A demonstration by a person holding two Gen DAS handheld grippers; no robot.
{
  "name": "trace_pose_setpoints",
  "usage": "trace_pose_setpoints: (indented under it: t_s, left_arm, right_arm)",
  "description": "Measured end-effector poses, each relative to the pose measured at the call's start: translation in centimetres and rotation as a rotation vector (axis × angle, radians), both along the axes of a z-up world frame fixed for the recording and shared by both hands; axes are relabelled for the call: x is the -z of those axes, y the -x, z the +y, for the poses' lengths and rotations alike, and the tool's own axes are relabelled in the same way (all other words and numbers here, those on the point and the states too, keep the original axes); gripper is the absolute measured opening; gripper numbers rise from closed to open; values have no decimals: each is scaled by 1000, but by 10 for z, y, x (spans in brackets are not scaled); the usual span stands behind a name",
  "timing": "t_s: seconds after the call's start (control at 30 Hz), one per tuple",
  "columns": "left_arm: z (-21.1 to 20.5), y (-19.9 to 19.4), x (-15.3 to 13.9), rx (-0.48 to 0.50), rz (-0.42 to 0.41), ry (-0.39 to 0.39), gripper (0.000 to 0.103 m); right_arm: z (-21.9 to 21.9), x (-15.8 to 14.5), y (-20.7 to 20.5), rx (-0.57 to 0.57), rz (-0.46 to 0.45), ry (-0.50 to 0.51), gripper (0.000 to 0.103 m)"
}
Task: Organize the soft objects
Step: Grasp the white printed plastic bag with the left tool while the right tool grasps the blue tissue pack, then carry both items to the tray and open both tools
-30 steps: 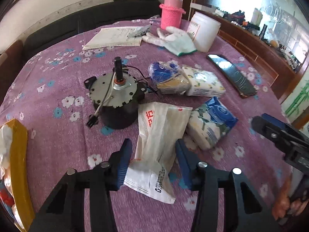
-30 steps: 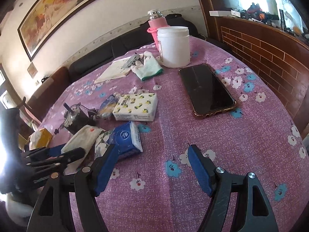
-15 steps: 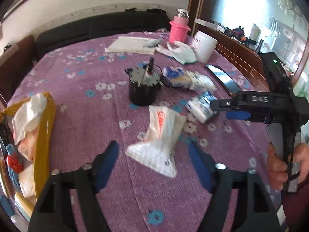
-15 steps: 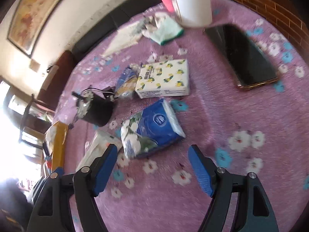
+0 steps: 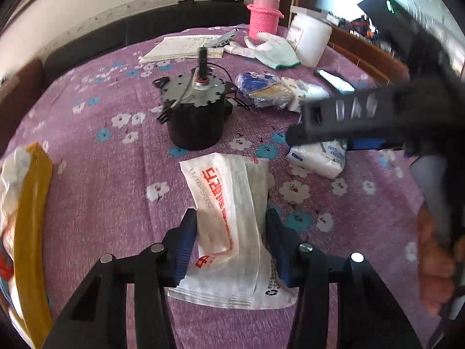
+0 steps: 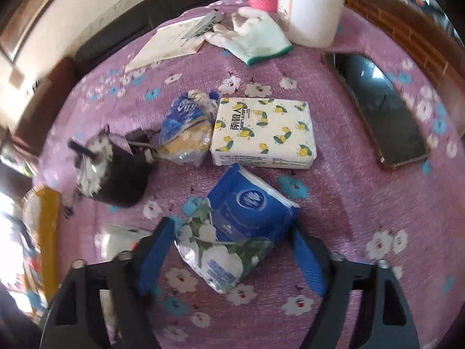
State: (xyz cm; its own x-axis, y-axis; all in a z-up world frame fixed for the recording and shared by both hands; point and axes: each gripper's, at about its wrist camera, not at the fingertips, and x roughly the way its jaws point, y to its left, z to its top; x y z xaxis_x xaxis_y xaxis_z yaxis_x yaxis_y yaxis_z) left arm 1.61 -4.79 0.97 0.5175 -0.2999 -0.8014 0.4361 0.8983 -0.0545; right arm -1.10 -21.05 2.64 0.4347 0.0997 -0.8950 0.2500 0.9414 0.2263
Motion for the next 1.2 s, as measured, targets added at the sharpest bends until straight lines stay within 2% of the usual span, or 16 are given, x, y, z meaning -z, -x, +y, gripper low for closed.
trace_pose_setpoints:
  t_s: [0.07,0.2,0.37,0.53,0.73,0.87,1.03,1.2]
  left_arm:
    - [9,5,-6,-13,-9,23,46]
    - [34,22,-25,-44,-14,119,46]
    - [66,52,-51,-82,-42,215,46]
    - [112,87,-76,-141,-93,287,46]
    - [187,119,-91,-282,-154,294,47]
    - [242,132,-89,-398,-172,276,47]
    - [307,142,-78,-536,-145,273,47]
    - [340,127,-72,-591,-129,253,47]
  right_arm:
    - [-1,-2,7,-29,-21,-4,64]
    - [-10,-6,28,-43,-45,-38,48]
    - [-5,-15,53,-86,-72,-28,40]
    - [6,-32,80,-115,-131,-44,40]
    - [30,-62,100,-163,-199,-58,40]
    - [56,-78,111,-220,-234,-60,40]
    - [96,-90,117,-305,-261,-76,40]
    - [138,-91,114,-388,-263,-91,40]
